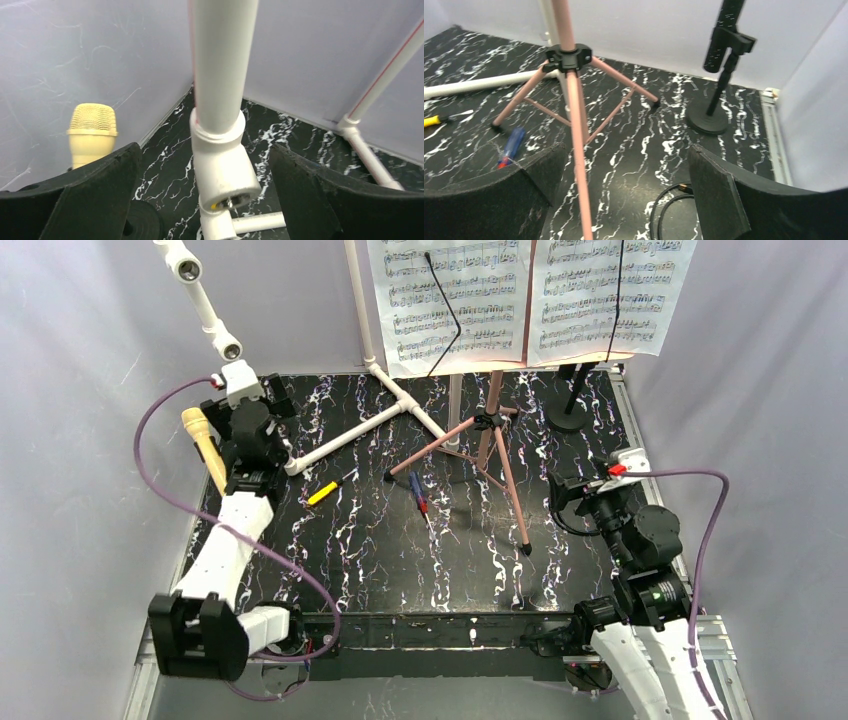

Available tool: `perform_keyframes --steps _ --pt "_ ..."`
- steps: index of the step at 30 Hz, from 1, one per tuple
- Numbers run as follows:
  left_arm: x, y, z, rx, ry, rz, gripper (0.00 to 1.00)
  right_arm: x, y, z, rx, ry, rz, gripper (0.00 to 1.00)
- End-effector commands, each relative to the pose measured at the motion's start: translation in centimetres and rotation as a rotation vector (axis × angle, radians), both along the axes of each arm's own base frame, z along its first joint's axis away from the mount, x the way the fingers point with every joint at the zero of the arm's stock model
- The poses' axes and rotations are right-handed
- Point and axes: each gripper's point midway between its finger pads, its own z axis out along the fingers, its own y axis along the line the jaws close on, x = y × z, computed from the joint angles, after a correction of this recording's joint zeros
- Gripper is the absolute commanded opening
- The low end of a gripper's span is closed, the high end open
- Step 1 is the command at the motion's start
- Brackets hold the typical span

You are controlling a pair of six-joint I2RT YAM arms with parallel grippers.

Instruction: Pack up the instrument practice props

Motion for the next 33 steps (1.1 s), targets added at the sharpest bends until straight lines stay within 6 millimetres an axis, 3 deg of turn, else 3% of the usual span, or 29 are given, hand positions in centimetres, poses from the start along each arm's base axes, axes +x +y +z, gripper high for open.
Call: perform_keyframes --steps 1,6,12,18,27,33 --pt "-3.6 -1.1 1.8 -0.092 -0.032 -0.076 0.98 -0.4 3.0 1.0 0.04 0.035 0.155 0.99" --pt "-6.4 -4.2 2.0 -0.173 0.01 -0.255 0.98 0.7 5.5 1.0 0.102 0.076 0.266 0.99" --pt "-8.8 -10.9 2.6 -0.198 0.046 -0.629 0.98 3.5 8.2 0.1 0.134 0.125 0.361 0.98" --pt "-10.6 -17.0 3.0 -0.109 0.026 -0.958 0.98 6.3 10.4 -1.0 0.153 0.153 0.438 0.87" --pt "-10.8 -19.0 1.3 -0.1 0.036 -1.037 0.98 9.9 12.2 -4.1 0.138 0.164 0.421 0.74" --pt "-11.2 -19.5 1.1 -0.09 0.035 -1.056 0.98 11.4 13.1 -6.5 0.109 0.183 0.412 0.56"
